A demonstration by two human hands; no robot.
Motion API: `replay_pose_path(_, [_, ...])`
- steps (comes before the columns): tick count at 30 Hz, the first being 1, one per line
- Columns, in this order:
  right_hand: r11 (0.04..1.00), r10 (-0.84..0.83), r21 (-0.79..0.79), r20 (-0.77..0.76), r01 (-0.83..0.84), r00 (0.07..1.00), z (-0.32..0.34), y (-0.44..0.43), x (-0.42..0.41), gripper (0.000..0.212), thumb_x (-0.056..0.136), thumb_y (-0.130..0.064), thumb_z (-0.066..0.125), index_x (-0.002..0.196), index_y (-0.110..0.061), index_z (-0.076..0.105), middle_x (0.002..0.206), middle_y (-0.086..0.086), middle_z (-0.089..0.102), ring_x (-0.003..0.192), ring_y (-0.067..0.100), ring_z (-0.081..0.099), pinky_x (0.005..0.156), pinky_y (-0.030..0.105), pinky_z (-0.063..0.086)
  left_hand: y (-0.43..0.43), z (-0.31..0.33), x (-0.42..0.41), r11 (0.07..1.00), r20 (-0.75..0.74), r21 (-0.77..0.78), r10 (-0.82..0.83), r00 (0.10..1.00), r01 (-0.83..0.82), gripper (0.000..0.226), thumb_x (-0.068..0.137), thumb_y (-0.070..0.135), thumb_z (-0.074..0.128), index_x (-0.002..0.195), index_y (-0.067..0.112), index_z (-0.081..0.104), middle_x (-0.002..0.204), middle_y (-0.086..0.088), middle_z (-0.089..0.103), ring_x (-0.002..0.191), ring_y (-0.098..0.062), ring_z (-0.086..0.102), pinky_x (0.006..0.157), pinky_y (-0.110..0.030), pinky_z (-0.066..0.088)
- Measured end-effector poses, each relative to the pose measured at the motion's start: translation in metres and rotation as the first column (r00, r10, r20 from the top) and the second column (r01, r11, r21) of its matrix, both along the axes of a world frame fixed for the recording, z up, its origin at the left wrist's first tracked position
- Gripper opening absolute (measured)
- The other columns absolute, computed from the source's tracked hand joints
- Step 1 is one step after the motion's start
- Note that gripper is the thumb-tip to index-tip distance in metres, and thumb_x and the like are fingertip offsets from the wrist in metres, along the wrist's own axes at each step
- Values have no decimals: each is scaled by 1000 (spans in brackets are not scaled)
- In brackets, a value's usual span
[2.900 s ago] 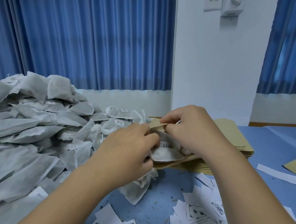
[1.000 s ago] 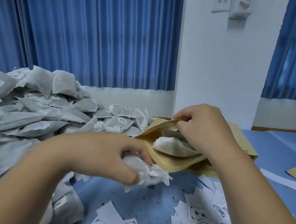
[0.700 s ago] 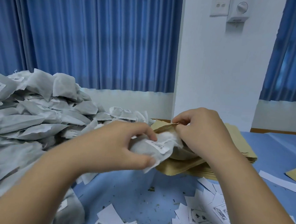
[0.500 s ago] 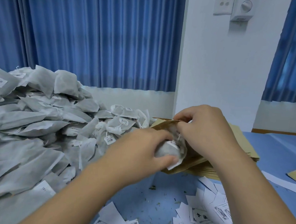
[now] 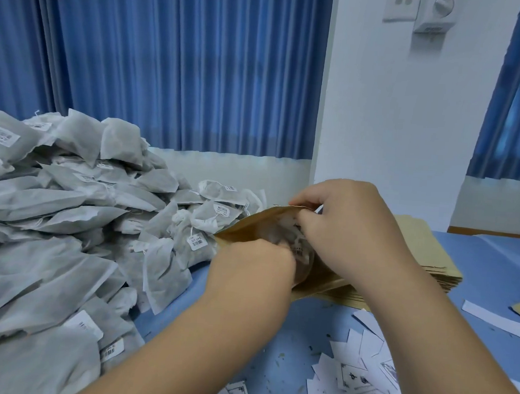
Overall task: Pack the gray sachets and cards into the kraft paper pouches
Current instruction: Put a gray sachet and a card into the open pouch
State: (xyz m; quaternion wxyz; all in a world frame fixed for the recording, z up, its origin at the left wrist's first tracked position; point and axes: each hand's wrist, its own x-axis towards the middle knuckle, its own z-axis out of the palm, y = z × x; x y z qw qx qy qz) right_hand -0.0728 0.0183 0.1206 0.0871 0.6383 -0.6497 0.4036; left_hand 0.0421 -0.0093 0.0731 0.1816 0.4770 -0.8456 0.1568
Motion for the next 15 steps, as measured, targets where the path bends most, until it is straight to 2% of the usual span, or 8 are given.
replay_pose_path(3, [999,21,-42,-79,-25,997,-1,1,6,26,83,-15,57,94,-30,75,93,-5,67,91,24,59,79,38,51,-1,1,-1,992,10,127,-28,1000,27,15,88,13,56,101,20,53,97,-3,57,79,-23,53,61,-26,37])
replay_pose_path(6, [997,36,-69,-115,-45,993,0,2,9,25,84,-15,56,93,-28,75,90,-4,65,89,26,58,77,38,50,-8,5,4,995,-78,72,-64,995,70,6,87,14,55,86,20,55,89,0,53,74,-18,42,64,-27,36])
replay_pose_path(8, [993,54,-98,-128,-67,990,0,2,11,23,83,-12,55,90,-21,75,86,-2,64,86,27,58,75,39,50,-15,2,6,996,-149,34,-82,986,88,5,89,19,55,91,18,59,82,2,45,77,-19,48,65,-28,37])
replay_pose_path(9, [988,79,-123,-119,-93,990,1,2,13,22,82,-10,55,89,-18,74,84,-1,64,84,27,58,74,40,51,-19,0,5,996,-163,30,-80,983,86,9,90,21,54,95,17,60,84,0,49,82,-22,54,66,-29,38])
replay_pose_path(11, [972,154,-167,-68,-164,986,2,4,17,25,81,-7,55,89,-19,76,83,-1,65,84,26,59,72,41,52,-26,-4,1,996,-126,83,-25,992,35,21,94,21,48,112,16,57,107,-5,59,102,-26,57,79,-31,42])
replay_pose_path(13, [963,199,-173,-71,-209,977,2,5,21,30,80,-7,55,92,-23,77,85,-2,66,87,24,60,73,41,52,-28,-6,-4,988,-11,153,-12,1000,14,37,100,19,35,136,10,42,136,-13,47,128,-27,43,103,-30,31])
replay_pose_path(14, [964,200,-162,-94,-213,975,1,5,22,30,80,-7,55,93,-24,77,85,-2,66,88,24,60,74,41,51,-27,-6,-4,983,18,173,-70,997,65,39,101,16,31,138,7,39,140,-16,44,132,-26,37,105,-28,25])
replay_pose_path(15, [968,186,-149,-121,-203,975,-1,3,23,30,80,-8,55,93,-24,76,86,-2,65,89,24,59,74,40,51,-23,-4,-2,972,17,184,-154,988,148,33,99,13,33,128,8,48,130,-18,50,127,-29,42,97,-26,28])
